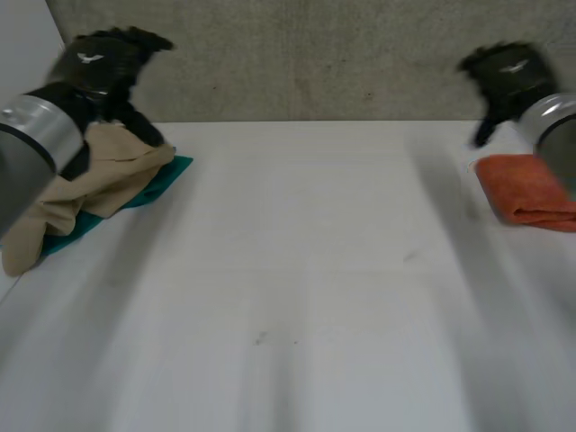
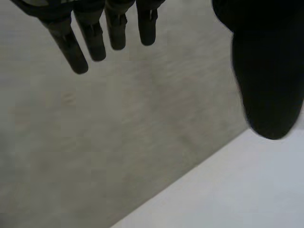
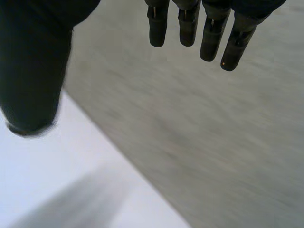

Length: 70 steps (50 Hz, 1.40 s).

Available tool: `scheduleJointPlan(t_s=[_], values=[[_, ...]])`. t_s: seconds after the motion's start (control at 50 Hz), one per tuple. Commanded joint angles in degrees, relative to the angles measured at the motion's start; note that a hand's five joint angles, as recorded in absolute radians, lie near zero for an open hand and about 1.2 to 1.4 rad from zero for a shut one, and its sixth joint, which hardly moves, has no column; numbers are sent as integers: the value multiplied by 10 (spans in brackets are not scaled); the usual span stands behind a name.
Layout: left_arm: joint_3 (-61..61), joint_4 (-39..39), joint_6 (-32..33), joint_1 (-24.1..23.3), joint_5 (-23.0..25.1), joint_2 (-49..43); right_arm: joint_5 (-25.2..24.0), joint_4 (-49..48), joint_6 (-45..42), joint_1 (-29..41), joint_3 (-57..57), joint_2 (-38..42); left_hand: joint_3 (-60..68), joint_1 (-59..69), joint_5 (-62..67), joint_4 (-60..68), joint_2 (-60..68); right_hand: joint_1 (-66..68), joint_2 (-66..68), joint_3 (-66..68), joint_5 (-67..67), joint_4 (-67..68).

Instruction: Fold the laundry.

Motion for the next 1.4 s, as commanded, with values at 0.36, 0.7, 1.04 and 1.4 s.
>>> scheduleJointPlan(t_s=[0.36,0.7,1.04,1.4], values=[[181,48,265,173,-5,-347,-33,-67,-59,154,327,-69,85,94,79,89,90,-17,-28,-24,-39,-36],[48,73,142,-4,-75,-161,5,-68,-53,86,312,-90,679,688,673,683,684,-17,-28,-24,-39,-36],[-118,62,16,-222,75,-69,37,-62,-48,60,291,-96,212,221,207,216,217,-17,-28,-24,-39,-36],[-185,-68,11,-229,-260,8,-21,135,-46,38,285,-112,160,168,154,163,164,-17,-28,-24,-39,-36]])
